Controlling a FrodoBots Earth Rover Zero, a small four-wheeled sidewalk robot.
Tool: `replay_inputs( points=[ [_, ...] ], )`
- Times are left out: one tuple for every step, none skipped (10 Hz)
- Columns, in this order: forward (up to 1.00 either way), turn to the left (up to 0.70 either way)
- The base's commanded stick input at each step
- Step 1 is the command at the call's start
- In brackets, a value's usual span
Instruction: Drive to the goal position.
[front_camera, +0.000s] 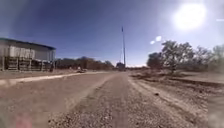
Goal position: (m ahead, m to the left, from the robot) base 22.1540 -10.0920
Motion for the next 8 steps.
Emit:
replay_inputs(
  points=[
    [0.7,0.0],
    [0.7,0.0],
    [0.7,0.0],
    [0.7,0.0],
    [0.7,0.0],
    [0.7,0.0],
    [0.7,0.0],
    [0.7,0.0]
  ],
)
